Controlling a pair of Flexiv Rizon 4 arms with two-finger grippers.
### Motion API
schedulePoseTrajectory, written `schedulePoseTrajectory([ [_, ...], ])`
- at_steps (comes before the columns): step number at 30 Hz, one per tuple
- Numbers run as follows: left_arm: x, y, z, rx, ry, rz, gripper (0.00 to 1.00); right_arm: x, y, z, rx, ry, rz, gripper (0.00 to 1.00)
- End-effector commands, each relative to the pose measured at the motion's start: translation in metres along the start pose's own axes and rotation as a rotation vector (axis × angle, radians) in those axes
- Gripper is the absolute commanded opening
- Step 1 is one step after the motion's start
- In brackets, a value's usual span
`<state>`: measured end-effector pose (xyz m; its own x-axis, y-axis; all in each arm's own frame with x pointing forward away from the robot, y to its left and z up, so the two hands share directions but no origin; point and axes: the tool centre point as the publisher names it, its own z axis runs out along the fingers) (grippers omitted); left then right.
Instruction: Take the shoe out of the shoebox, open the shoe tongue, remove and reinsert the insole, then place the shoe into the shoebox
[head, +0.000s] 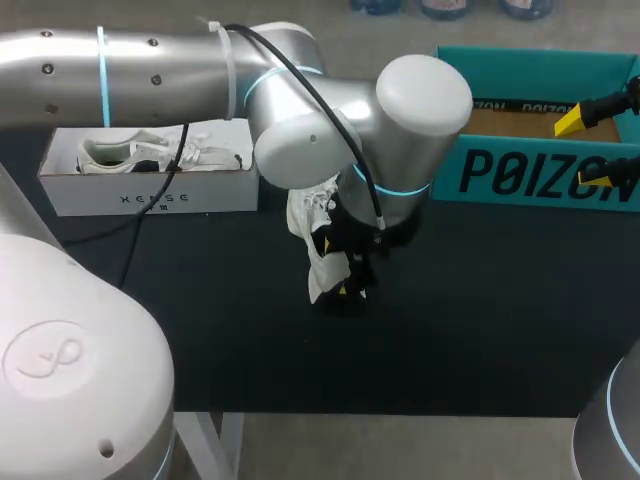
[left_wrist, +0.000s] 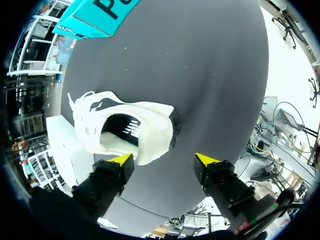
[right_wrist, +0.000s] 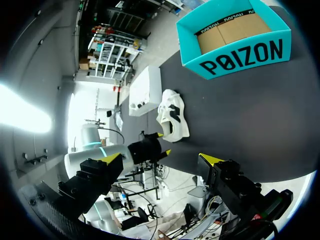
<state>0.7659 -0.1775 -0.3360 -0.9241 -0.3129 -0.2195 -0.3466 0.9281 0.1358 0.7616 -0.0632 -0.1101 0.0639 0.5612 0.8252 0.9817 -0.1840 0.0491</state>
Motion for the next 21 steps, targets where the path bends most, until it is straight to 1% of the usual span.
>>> schedulePoseTrajectory([
  [1, -0.009, 0.007, 0.022, 0.055, 0.045, 0.032, 0.77, 0.000, 0.000, 0.001, -0.002, -0.003, 0.002, 1.00],
  [2, -0.012, 0.007, 0.026, 0.051, 0.049, 0.056, 0.77, 0.000, 0.000, 0.001, -0.002, -0.003, 0.002, 1.00],
  [4, -0.014, 0.006, 0.028, 0.061, 0.047, 0.062, 0.74, 0.000, 0.000, 0.001, -0.002, -0.003, 0.002, 1.00],
  [6, -0.015, 0.005, 0.028, 0.075, 0.036, 0.069, 0.75, 0.000, 0.000, 0.001, -0.002, -0.003, 0.002, 1.00],
  [8, -0.016, 0.005, 0.029, 0.098, 0.030, 0.096, 0.78, 0.000, 0.000, 0.001, -0.002, -0.003, 0.002, 1.00],
  [10, -0.017, 0.003, 0.035, 0.139, 0.013, 0.162, 0.75, 0.000, 0.000, 0.001, -0.002, -0.003, 0.002, 1.00],
  [11, -0.017, 0.003, 0.038, 0.157, 0.011, 0.170, 0.69, 0.000, 0.000, 0.001, -0.002, -0.003, 0.002, 1.00],
  [12, -0.018, 0.001, 0.041, 0.175, 0.009, 0.202, 0.71, 0.000, 0.000, 0.001, -0.002, -0.003, 0.002, 1.00],
  [13, -0.018, 0.000, 0.043, 0.187, 0.003, 0.199, 0.76, 0.000, 0.000, 0.001, -0.002, -0.003, 0.002, 1.00],
  [15, -0.017, -0.001, 0.046, 0.208, -0.002, 0.213, 0.82, 0.000, 0.000, 0.001, -0.002, -0.003, 0.002, 1.00],
  [17, -0.017, -0.003, 0.047, 0.206, 0.001, 0.209, 0.86, 0.000, 0.000, 0.001, -0.002, -0.003, 0.002, 1.00],
  [21, -0.015, -0.005, 0.053, 0.217, 0.002, 0.219, 0.87, 0.000, 0.000, 0.001, -0.002, -0.003, 0.002, 1.00],
])
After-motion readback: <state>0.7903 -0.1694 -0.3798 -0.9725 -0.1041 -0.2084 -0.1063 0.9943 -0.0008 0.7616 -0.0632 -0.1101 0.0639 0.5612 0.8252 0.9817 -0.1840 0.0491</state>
